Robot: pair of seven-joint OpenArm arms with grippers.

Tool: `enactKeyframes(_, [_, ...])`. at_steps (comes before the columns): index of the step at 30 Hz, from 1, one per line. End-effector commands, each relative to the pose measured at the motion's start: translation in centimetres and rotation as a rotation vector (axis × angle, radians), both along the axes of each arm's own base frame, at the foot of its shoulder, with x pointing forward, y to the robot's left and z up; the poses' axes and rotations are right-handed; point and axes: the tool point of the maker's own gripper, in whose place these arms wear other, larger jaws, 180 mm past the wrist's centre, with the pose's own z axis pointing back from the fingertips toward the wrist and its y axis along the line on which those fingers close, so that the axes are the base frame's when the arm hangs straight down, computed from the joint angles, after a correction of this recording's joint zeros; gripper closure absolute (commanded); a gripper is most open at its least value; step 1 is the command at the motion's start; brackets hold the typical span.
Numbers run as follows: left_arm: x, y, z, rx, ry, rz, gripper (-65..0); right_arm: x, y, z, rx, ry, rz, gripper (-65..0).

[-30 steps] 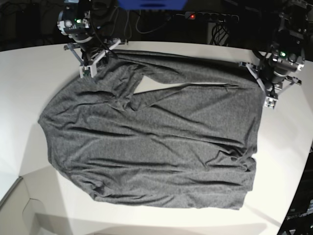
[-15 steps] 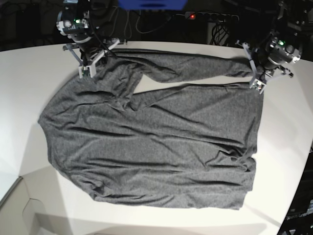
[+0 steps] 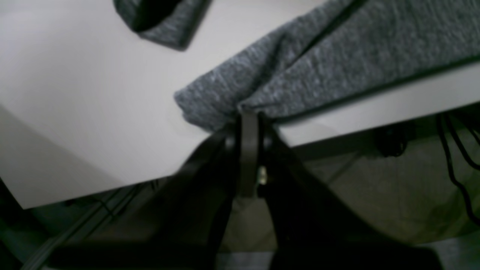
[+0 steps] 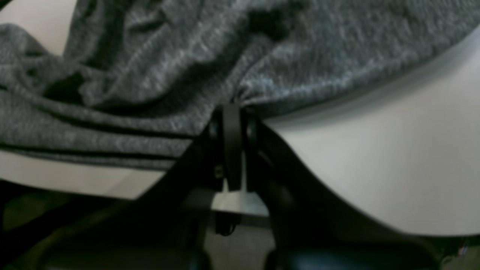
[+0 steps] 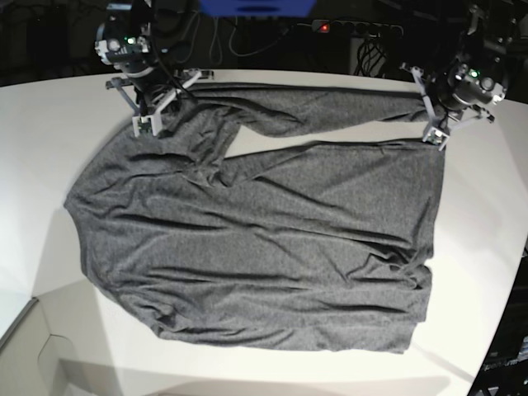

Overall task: Layout the t-shirt on the table in an organized manner, then fold the t-shirt properly
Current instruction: 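Hold the sleeve taut between both grippers and lay it flat, then open the right gripper and lift it off the shirt shoulder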

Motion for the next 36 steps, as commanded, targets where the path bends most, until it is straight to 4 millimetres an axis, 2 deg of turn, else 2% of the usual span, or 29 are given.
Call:
enactKeyframes(1, [0.7, 0.3, 0.7, 0.012, -0.027, -0.011, -0.1, -0.8, -0.3, -0.5, -0.019, 0.038, 0.005, 0.0])
enactKeyframes(3, [0.7, 0.3, 0.7, 0.012, -0.027, -0.011, -0.1, -0.7, -0.3, -0.7, -0.017, 0.040, 0.005, -1.2])
enactKeyframes(8, [0.7, 0.3, 0.7, 0.013, -0.026, -0.011, -0.2, -0.5, -0.2, -0.7, -0.015, 0.038, 0.004, -10.9])
enactKeyframes(14, [0.7, 0.3, 0.7, 0.013, -0.025, -0.010, -0.5, -0.3, -0.2, -0.4, -0.015, 0.029, 0.003, -12.7])
enactKeyframes(20, [0.8, 0.5, 0.8, 0.016, -0.030, -0.005, -15.1, -0.4, -0.2, -0.4, -0.014, 0.031, 0.002, -12.7])
enactKeyframes(24, [0.9, 0.6, 0.9, 0.016, -0.034, -0.004, -15.6, -0.4, -0.3, -0.3, -0.017, 0.027, -0.001, -12.9])
enactKeyframes(29, [1.3, 0.6, 1.0, 0.016, -0.043, -0.004, -15.9, 0.1, -0.7, 1.0, -0.030, -0.010, -0.006, -13.7])
enactKeyframes(34, [1.3, 0.5, 1.0, 0.015, -0.042, -0.003, -25.2, 0.1, -0.8, 1.6, -0.036, -0.023, -0.005, -24.8])
enactKeyframes(36, [1.3, 0.4, 1.1, 0.014, -0.044, -0.005, -26.7, 0.1, -0.8, 1.6, -0.036, -0.023, -0.005, -28.7])
